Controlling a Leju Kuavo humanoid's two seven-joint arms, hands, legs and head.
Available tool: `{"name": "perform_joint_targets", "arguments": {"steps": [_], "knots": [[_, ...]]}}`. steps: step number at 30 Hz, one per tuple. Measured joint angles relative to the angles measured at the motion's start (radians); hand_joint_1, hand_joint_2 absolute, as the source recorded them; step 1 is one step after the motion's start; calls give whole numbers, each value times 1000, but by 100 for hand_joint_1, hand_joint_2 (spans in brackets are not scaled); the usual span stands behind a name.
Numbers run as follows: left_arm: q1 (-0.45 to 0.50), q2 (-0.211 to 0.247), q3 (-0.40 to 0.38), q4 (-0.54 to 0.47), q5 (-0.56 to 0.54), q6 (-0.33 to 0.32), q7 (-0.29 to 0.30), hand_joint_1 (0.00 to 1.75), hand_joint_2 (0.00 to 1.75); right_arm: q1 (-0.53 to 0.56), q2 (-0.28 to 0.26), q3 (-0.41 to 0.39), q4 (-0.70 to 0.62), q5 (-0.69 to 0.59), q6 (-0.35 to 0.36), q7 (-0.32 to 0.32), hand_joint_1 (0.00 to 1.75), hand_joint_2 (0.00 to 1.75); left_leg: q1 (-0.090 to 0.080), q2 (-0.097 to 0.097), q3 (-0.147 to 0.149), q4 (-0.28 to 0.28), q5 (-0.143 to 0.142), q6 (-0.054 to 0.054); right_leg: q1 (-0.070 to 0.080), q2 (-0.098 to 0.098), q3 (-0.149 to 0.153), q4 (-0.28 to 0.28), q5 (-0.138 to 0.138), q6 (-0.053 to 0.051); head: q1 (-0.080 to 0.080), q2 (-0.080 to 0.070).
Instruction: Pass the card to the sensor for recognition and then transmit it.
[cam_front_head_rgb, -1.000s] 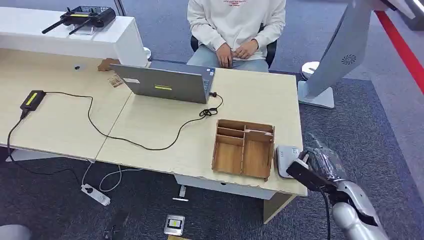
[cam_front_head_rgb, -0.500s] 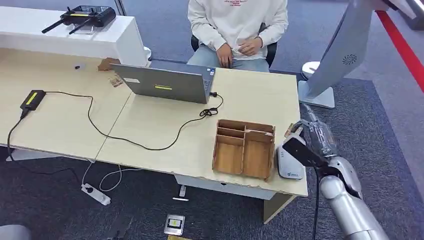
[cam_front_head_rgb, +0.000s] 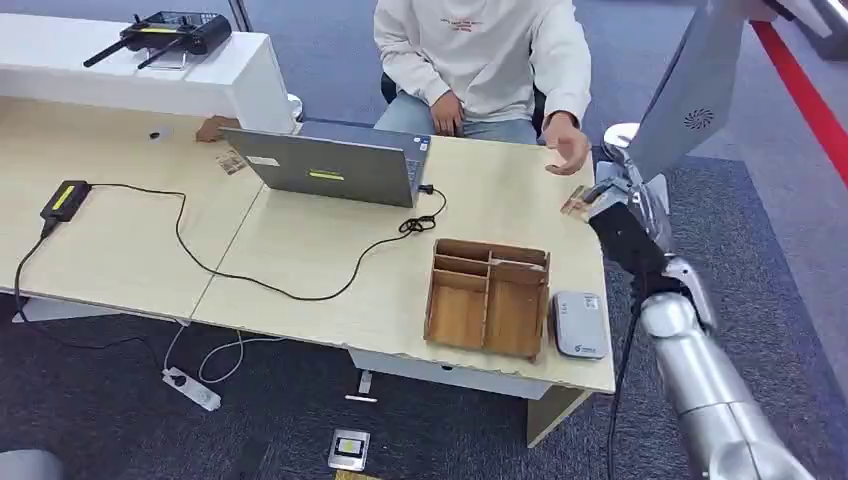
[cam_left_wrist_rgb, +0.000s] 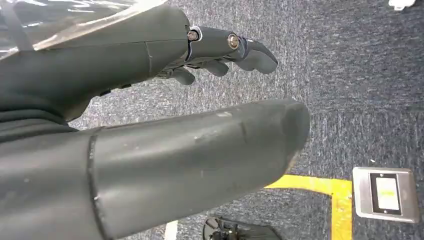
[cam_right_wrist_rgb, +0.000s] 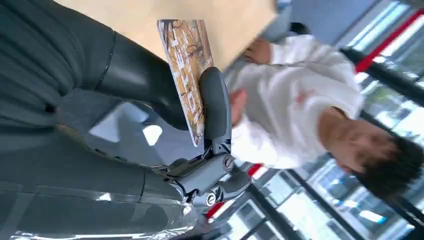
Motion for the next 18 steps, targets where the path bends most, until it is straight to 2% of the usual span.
{"name": "perform_joint_targets", "arguments": {"steps": [2,8,13,18], "knots": [[1,-1,0,3,-8,-10,-1,0,0,-84,-2,-2,6,-39,26,-28,175,175,0,0,0,0,0,0,0,0,-1,0,0,0,0,0],[-1,-1,-3,9,-18,-33,-13,0,0,-278,20,0,62,-28,16,-93,175,175,0,0,0,0,0,0,0,0,0,0,0,0,0,0],[-2,-1,-7,13,-19,-36,-16,0,0,-336,44,1,106,-28,10,-104,175,175,0,0,0,0,0,0,0,0,0,0,0,0,0,0],[-3,3,-12,15,-27,-81,-44,0,0,-383,71,6,178,22,11,-111,175,175,0,-1,-1,0,0,0,1,0,0,0,0,0,0,0]]}}
